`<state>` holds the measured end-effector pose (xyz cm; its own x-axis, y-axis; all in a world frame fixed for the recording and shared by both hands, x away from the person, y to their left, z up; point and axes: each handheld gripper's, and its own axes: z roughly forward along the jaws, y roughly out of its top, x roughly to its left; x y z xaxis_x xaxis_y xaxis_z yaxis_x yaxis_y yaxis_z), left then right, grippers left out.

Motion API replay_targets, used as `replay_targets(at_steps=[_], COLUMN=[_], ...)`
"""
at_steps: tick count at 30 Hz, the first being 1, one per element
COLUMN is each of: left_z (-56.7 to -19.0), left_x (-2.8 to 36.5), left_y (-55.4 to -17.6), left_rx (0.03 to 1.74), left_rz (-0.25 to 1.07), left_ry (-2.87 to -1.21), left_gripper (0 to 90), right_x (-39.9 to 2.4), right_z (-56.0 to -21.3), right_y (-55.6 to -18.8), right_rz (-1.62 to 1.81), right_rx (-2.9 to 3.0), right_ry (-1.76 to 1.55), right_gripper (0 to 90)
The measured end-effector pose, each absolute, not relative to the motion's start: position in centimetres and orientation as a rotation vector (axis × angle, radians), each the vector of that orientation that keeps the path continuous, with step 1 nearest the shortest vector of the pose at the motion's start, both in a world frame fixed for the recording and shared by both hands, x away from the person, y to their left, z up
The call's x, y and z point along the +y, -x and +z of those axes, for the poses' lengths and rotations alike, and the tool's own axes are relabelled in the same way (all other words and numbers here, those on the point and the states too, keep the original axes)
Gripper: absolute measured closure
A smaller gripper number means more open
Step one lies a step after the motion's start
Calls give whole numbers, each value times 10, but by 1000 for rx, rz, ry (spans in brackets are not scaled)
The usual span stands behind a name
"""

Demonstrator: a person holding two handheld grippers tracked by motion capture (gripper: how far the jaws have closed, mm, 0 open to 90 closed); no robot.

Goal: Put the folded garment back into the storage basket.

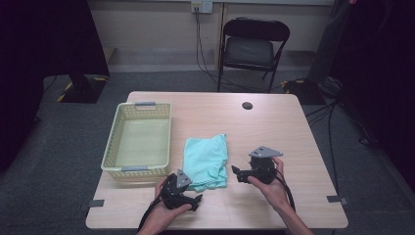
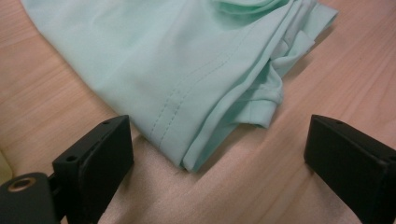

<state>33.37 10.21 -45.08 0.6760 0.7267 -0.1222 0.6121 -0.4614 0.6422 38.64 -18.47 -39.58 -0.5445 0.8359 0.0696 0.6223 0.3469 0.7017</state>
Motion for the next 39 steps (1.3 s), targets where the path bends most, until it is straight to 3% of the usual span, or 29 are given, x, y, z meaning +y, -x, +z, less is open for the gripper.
replay_targets(at_steps=[17,39], left_z=[-451,-450], left_x=[102,101], left_y=[-334,-334], left_rx=[1024,1037], left_rz=[223,219], left_ry=[-2212,-2220], left_gripper=[76,76], right_x=[-228,-283], right_z=[-382,-392], right_y=[-373,-348], right_rz=[1035,963], right_rx=[2222,2138], right_ry=[-1349,-1445], right_gripper=[127,128])
